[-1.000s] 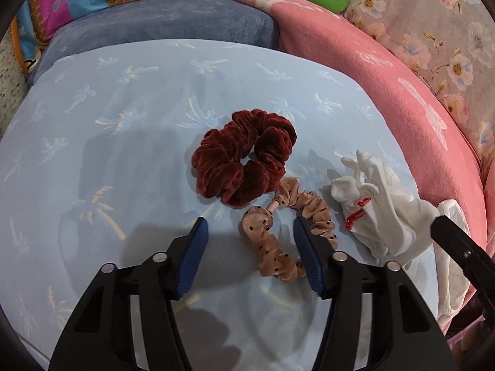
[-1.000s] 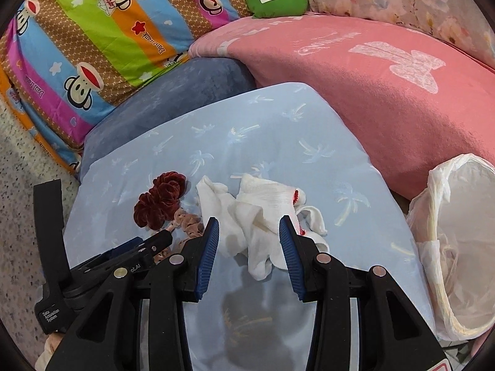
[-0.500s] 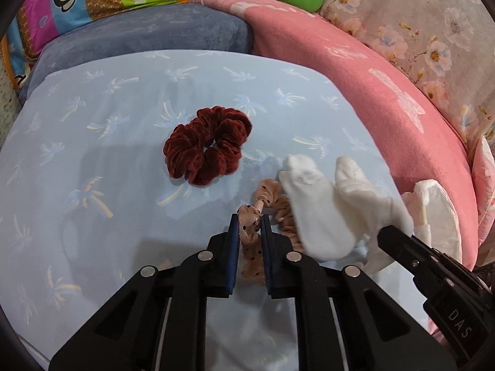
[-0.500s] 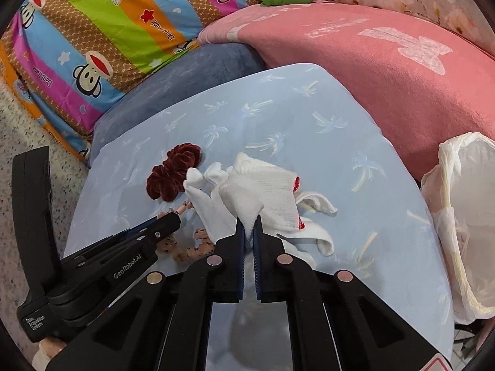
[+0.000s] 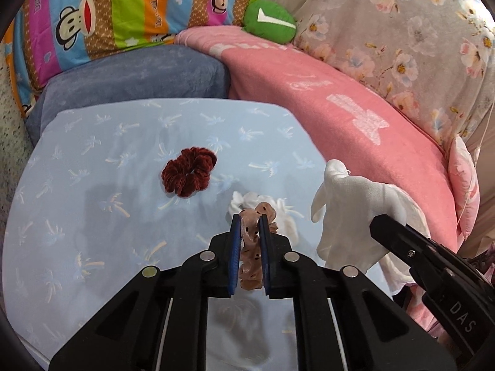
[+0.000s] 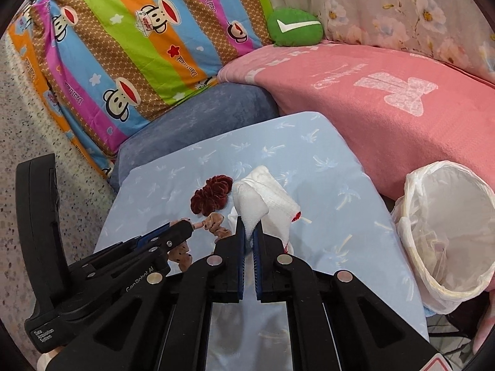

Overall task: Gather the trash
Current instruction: 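Grasp the tan scrunchie with the left tool while the right tool grasps the white gloves, then carry the scrunchie and gloves to the bin and release both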

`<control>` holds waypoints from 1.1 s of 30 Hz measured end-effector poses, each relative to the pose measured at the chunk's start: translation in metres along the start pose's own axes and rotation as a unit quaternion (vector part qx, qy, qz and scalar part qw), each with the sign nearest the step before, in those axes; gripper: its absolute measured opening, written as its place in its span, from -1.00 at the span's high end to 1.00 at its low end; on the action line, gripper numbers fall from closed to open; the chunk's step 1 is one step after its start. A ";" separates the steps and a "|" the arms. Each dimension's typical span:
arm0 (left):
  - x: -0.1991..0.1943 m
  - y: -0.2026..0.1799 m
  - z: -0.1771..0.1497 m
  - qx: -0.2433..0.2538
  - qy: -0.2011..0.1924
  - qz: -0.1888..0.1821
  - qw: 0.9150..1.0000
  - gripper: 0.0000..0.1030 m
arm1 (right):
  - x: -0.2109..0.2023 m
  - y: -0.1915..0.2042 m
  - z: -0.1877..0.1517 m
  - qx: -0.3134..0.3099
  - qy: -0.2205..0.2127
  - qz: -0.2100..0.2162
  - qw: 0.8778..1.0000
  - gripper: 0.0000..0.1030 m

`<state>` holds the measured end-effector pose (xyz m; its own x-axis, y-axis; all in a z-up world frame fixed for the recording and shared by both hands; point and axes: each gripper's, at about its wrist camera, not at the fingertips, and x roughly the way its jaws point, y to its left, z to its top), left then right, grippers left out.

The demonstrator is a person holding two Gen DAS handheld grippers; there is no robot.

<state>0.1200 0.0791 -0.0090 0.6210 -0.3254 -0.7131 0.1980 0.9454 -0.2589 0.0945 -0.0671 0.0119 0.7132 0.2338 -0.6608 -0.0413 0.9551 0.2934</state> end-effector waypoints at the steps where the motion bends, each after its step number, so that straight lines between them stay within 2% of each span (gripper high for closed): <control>1: -0.004 -0.003 0.000 0.002 -0.004 -0.002 1.000 0.78 | -0.006 -0.001 0.001 0.001 -0.005 0.000 1.000 0.90; 7: -0.019 -0.023 0.001 0.017 -0.022 -0.013 1.000 0.78 | -0.033 -0.010 0.004 0.003 -0.025 -0.004 1.000 0.90; 18: -0.029 -0.070 -0.004 0.055 -0.030 -0.038 0.997 0.78 | -0.069 -0.036 -0.002 0.021 -0.050 -0.021 0.998 0.90; 33: -0.017 -0.141 -0.012 0.114 -0.015 -0.076 0.990 0.77 | -0.107 -0.106 -0.009 0.078 -0.079 -0.063 0.992 0.90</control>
<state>0.0725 -0.0490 0.0314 0.5920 -0.4669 -0.6569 0.4557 0.8662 -0.2051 0.0163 -0.1919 0.0450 0.8072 0.0721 -0.5859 0.1538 0.9325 0.3267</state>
